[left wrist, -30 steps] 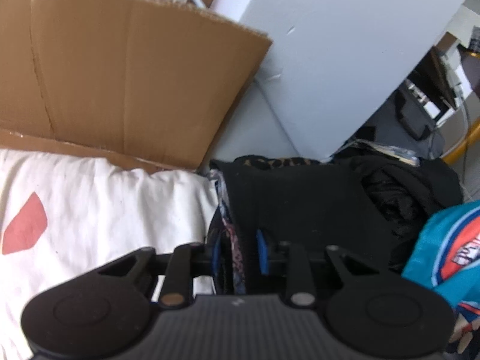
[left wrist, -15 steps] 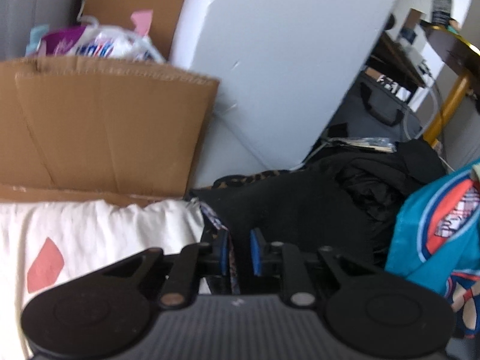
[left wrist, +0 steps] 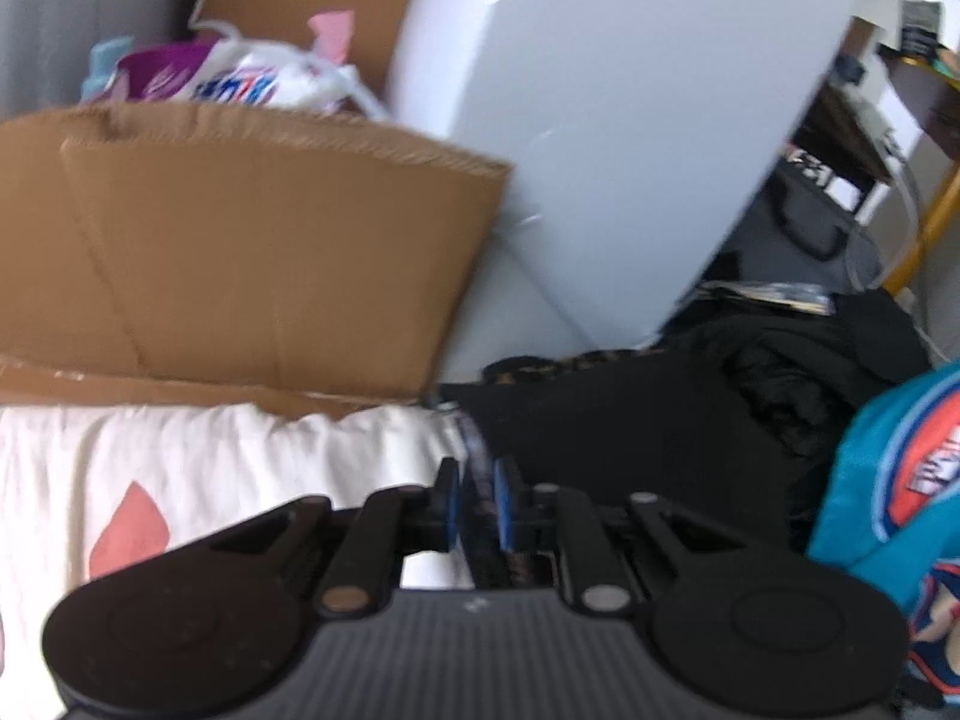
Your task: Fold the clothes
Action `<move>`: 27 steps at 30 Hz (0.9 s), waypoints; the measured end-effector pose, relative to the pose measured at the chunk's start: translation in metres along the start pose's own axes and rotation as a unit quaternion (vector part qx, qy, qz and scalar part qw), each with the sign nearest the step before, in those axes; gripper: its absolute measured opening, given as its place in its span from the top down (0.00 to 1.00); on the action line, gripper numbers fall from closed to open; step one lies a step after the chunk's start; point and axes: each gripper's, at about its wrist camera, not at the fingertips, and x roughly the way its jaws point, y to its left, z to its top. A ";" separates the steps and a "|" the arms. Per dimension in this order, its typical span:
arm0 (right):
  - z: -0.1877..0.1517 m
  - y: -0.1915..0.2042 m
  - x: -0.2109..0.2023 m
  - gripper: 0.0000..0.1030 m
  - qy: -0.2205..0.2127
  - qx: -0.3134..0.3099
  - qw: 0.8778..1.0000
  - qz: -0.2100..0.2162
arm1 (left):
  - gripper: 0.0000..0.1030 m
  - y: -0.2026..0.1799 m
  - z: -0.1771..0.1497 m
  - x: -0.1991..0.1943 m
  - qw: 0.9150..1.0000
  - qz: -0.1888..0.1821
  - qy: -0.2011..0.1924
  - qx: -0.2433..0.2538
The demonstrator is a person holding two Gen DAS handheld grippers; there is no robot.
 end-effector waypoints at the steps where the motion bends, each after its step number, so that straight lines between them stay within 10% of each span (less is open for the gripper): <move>1: 0.000 0.001 0.000 0.53 -0.001 -0.001 1.000 0.001 | 0.86 -0.005 -0.001 -0.003 1.000 -0.007 -0.002 0.004; 7: 0.001 0.012 0.002 0.53 -0.001 0.000 1.000 0.005 | 0.78 -0.036 -0.014 -0.004 0.997 -0.055 0.003 0.050; 27: -0.020 -0.022 0.007 0.53 0.025 -0.002 0.998 -0.057 | 0.91 -0.028 -0.016 0.054 0.991 0.016 0.059 0.123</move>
